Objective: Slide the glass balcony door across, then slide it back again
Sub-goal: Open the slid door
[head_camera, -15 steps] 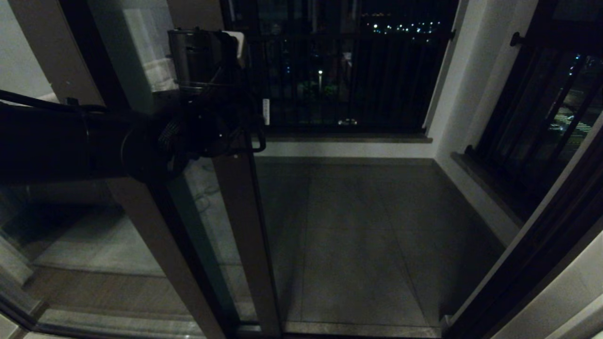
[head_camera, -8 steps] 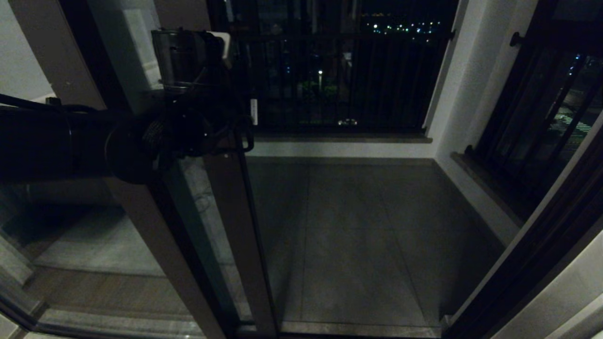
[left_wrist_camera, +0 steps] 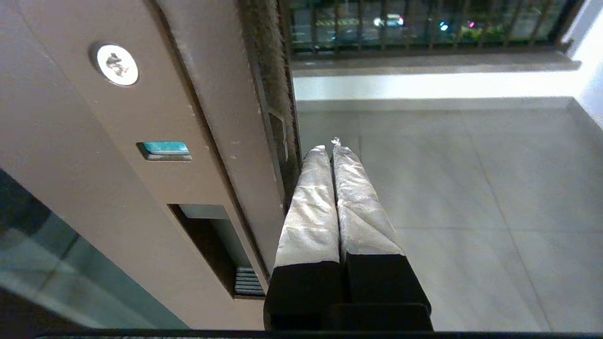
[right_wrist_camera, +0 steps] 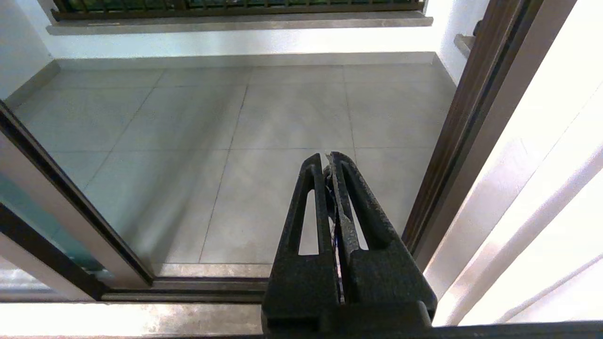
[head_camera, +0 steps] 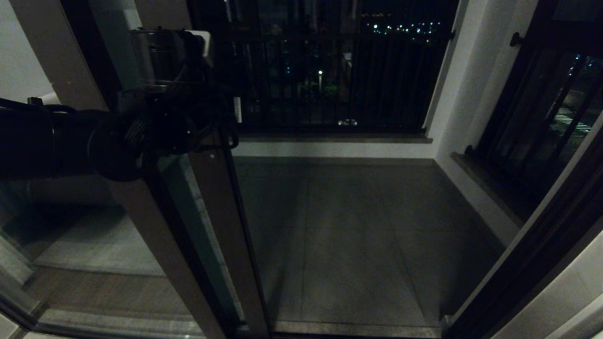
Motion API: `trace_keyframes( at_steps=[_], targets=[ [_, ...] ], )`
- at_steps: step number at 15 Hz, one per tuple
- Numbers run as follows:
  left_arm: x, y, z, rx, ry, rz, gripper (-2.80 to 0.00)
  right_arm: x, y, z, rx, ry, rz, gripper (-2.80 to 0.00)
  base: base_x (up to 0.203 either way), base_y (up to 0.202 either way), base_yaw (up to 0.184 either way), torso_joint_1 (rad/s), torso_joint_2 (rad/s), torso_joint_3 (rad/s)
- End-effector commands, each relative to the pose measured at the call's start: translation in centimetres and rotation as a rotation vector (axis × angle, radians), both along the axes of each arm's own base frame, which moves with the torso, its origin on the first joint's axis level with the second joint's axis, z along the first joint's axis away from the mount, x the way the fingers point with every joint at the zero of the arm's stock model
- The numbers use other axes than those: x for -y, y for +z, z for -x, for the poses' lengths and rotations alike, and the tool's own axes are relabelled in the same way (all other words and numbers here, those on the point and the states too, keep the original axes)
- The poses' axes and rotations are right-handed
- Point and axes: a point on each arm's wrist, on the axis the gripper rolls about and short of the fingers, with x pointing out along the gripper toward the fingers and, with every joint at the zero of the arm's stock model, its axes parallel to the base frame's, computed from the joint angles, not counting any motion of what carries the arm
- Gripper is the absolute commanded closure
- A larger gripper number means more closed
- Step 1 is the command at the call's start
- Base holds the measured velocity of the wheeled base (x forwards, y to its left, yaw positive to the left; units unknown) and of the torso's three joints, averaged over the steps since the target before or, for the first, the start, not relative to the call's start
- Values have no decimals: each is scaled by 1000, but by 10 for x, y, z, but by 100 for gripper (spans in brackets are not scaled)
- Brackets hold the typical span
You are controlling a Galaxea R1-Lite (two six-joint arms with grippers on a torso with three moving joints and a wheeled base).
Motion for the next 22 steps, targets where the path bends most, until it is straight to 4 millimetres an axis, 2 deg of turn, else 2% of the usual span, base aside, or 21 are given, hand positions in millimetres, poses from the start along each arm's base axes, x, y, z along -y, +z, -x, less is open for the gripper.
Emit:
trace_keyframes(
  at_steps=[1,15,22],
  targets=[
    [-5,-3,0,1,6,0,0,0,0,0,-2,0,0,0,0,0,0,0,0,0],
    [-34,-7,-1,-15,52,2,0,0,0,0,-1,-1,0,0,0,0,0,0,0,0],
    [-37,-9,1,-23,53,3,0,0,0,0,-2,0,0,0,0,0,0,0,0,0]
  ],
)
